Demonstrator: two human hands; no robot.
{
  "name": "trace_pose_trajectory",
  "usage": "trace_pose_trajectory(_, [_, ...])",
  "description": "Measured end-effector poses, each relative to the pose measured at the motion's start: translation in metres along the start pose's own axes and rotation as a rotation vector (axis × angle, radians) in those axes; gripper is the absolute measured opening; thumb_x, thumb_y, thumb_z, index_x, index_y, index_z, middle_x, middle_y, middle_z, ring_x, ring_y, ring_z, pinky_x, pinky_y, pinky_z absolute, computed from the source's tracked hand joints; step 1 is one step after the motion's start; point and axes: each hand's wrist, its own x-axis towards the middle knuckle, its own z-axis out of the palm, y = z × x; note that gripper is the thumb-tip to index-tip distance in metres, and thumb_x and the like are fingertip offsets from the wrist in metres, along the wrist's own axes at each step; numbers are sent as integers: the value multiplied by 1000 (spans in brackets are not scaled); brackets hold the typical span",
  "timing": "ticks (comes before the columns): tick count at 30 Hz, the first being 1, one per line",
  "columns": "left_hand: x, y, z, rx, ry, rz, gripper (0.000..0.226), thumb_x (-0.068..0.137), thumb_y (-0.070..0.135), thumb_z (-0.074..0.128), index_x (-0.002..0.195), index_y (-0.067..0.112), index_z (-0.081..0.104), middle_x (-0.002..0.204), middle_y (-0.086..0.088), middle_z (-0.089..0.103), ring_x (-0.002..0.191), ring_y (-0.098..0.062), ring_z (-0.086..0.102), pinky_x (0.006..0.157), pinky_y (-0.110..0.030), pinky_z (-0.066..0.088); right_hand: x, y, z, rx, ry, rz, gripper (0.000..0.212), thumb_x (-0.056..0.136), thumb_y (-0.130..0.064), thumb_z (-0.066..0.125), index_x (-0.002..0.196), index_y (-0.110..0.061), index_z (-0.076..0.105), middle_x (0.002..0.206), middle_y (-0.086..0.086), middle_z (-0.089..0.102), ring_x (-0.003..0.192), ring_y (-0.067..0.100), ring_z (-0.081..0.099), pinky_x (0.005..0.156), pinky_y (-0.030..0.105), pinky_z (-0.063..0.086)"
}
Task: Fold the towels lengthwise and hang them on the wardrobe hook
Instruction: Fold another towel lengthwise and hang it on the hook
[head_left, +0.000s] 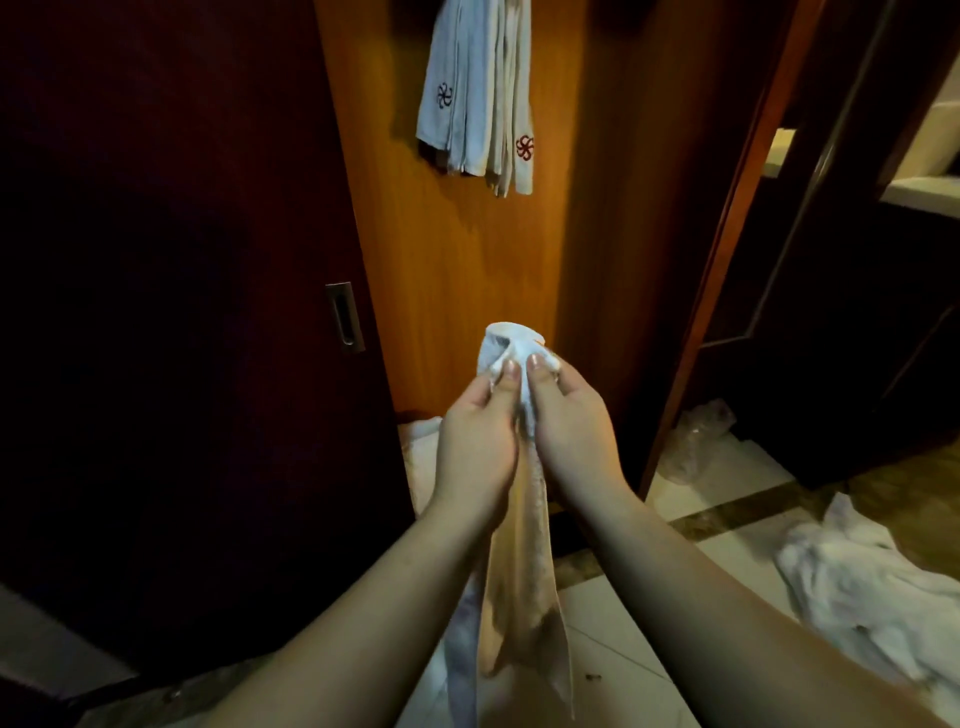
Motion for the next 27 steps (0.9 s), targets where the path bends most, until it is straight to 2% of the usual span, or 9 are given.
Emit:
trace_pose_trajectory(3, [-6, 0, 3, 4, -32, -10, 25, 104, 32, 45, 119, 28, 64, 107, 4, 74, 104, -6, 68, 90, -27, 54, -6, -1, -2, 5, -17, 1, 30, 105, -41, 40, 115, -30, 66, 97, -11, 71, 88, -8, 64, 66, 7, 49])
trace_pose_trajectory(7, [-9, 2, 0, -23, -98, -23, 25, 106, 28, 40, 119, 29, 61, 109, 4, 72, 105, -3, 67, 86, -19, 54, -12, -3, -4, 14, -50, -16, 33, 105, -41, 39, 124, -29, 62, 100, -14, 69, 92, -11, 62, 69, 3, 46])
trace_pose_trajectory(9, [-12, 6, -1, -16, -125, -23, 31, 107, 27, 36, 128, 20, 58, 118, -2, 69, 112, -8, 65, 95, -23, 51, -13, -4, -4, 7, -103, -21, 38, 105, -41, 36, 133, -27, 57, 103, -15, 67, 93, -14, 60, 70, 1, 45])
trace_pose_trajectory(12, [-12, 11, -5, -48, -187, -73, 50, 105, 40, 31, 144, 12, 45, 137, -11, 58, 127, -14, 54, 113, -34, 39, -13, -7, -4, 47, -225, -3, 44, 106, -42, 32, 146, -29, 44, 127, -17, 59, 109, -14, 55, 89, 5, 44])
trace_pose_trajectory(15, [-11, 15, -8, -15, -282, -98, 69, 95, 56, 26, 146, 12, 41, 126, -3, 60, 107, 1, 59, 91, -13, 47, -12, -9, -8, -24, -293, -43, 42, 107, -33, 38, 149, -32, 35, 130, -30, 45, 111, -24, 45, 85, -3, 36])
trace_pose_trajectory(17, [-11, 15, -9, 6, -313, -103, 86, 78, 65, 31, 145, 13, 43, 118, 2, 61, 94, 5, 64, 71, -6, 49, -10, -8, -12, -85, -320, -56, 54, 106, -33, 40, 157, -29, 23, 135, -23, 44, 113, -18, 47, 83, -5, 35])
trace_pose_trajectory(19, [-10, 11, -11, 41, -314, -110, 91, 70, 65, 32, 143, 13, 44, 114, 7, 59, 90, 6, 60, 63, 0, 45, -10, -6, -15, -214, -314, -120, 58, 105, -38, 38, 158, -27, 18, 133, -21, 43, 105, -26, 43, 82, -7, 32])
trace_pose_trajectory(24, [-3, 8, -20, 64, -325, -188, 83, 83, 67, 24, 147, 17, 41, 123, 6, 58, 88, 10, 57, 58, -1, 44, -5, 1, -21, -469, -317, -246, 55, 105, -41, 35, 157, -25, 26, 133, -2, 60, 114, 1, 55, 88, 11, 40])
trace_pose_trajectory(27, [-6, 6, -22, 110, -295, -166, 82, 80, 69, 26, 143, 21, 45, 118, 8, 59, 79, 16, 62, 59, -1, 45, -3, 1, -22, -526, -306, -288, 54, 105, -41, 35, 155, -23, 31, 127, -2, 64, 115, 9, 59, 91, 22, 45])
